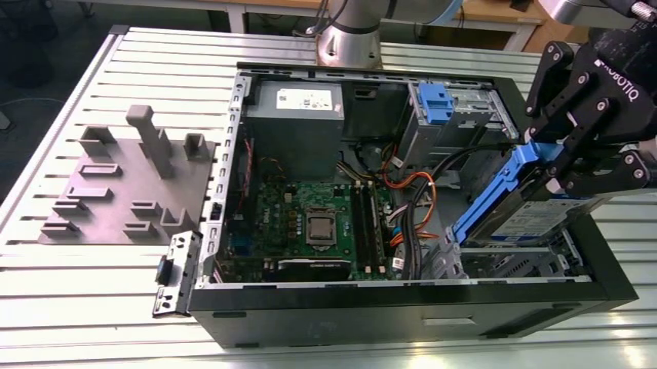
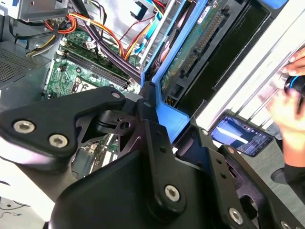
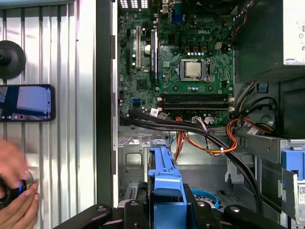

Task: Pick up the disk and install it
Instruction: 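Insert the disk into the insertion slot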

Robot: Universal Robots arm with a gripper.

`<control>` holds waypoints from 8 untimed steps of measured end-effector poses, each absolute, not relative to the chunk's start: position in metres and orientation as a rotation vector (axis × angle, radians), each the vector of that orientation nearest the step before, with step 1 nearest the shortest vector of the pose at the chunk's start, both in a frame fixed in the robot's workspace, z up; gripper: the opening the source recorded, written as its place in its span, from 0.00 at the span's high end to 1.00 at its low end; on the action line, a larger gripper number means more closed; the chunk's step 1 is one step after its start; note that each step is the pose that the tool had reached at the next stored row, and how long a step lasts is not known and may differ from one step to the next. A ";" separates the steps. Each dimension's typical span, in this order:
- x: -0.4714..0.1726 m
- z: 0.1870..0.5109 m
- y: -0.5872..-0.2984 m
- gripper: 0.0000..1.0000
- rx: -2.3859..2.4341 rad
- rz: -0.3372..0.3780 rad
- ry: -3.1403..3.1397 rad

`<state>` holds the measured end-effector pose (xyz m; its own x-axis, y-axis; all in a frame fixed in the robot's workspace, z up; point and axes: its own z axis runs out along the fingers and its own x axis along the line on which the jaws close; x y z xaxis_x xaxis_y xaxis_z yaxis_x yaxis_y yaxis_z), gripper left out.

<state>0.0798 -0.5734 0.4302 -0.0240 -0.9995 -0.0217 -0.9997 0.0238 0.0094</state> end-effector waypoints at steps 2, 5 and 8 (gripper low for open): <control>0.080 0.430 -0.573 0.64 -2.188 0.034 2.241; 0.080 0.430 -0.573 0.64 -2.188 0.034 2.241; 0.080 0.430 -0.573 0.62 -2.188 0.034 2.241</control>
<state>0.0799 -0.5734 0.4299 -0.0240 -0.9995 -0.0216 -0.9997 0.0238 0.0093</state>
